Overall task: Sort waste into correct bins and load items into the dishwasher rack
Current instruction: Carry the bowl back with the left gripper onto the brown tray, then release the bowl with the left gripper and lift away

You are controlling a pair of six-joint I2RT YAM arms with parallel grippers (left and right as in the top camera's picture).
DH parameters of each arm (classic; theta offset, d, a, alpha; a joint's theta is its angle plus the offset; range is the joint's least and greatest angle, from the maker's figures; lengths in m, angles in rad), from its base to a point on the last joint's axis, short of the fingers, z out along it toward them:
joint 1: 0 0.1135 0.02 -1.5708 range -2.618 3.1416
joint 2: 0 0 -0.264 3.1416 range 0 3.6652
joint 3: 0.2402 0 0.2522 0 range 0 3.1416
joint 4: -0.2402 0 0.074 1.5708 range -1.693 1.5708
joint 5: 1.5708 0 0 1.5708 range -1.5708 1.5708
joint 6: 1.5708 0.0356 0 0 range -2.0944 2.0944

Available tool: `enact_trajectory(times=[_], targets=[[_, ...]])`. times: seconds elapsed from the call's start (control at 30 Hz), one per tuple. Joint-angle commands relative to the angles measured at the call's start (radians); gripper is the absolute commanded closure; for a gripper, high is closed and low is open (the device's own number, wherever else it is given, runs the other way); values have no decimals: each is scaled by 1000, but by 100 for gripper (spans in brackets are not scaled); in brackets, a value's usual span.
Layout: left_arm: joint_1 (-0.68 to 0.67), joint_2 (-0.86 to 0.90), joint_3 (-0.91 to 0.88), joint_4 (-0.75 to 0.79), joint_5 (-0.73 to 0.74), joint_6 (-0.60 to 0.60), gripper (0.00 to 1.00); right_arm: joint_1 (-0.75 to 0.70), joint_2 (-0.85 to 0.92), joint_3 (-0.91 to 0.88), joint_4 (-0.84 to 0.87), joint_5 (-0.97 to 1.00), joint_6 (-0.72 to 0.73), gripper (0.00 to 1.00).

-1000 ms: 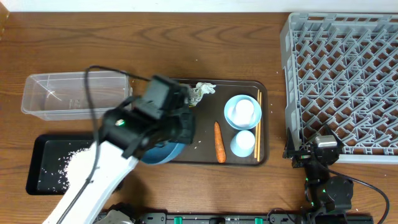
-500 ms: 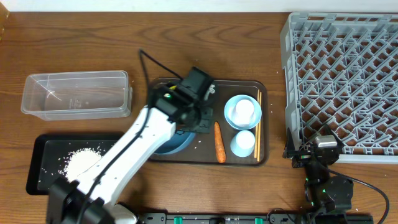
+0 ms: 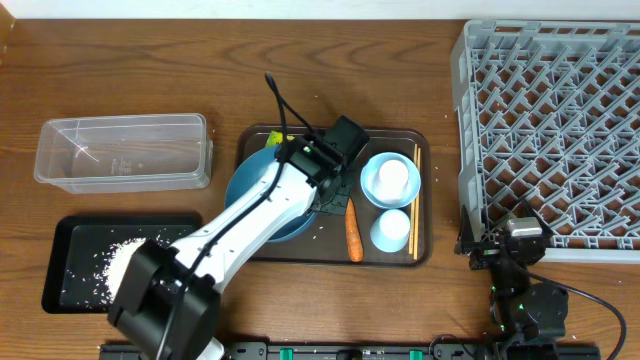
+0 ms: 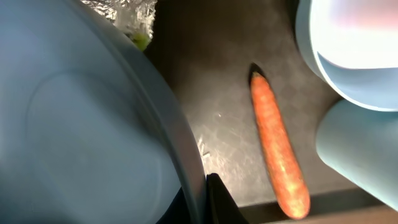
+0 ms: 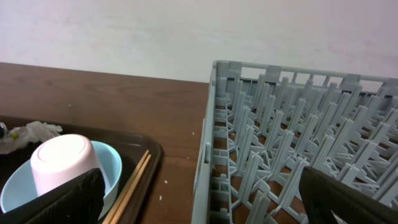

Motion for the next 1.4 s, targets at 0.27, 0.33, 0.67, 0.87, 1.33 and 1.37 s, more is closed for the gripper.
enact_trajectory(times=[0.27, 0.33, 0.67, 0.87, 1.33, 1.37], targets=[[-29, 26, -15, 62, -38, -14, 94, -9, -6, -4, -1, 3, -13, 1], [-29, 26, -24, 62, -37, -18, 94, -9, -6, -4, -1, 3, -13, 1], [-29, 26, -51, 27, -37, -134, 94, -9, -6, -4, -1, 3, -13, 1], [-29, 33, -55, 37, -37, -134, 93, -9, -6, -4, -1, 3, -13, 1], [-29, 75, -96, 63, -37, -152, 92, -9, -6, -4, -1, 3, -13, 1], [-29, 75, -95, 64, -37, -152, 89, -9, -6, -4, -1, 3, -13, 1]])
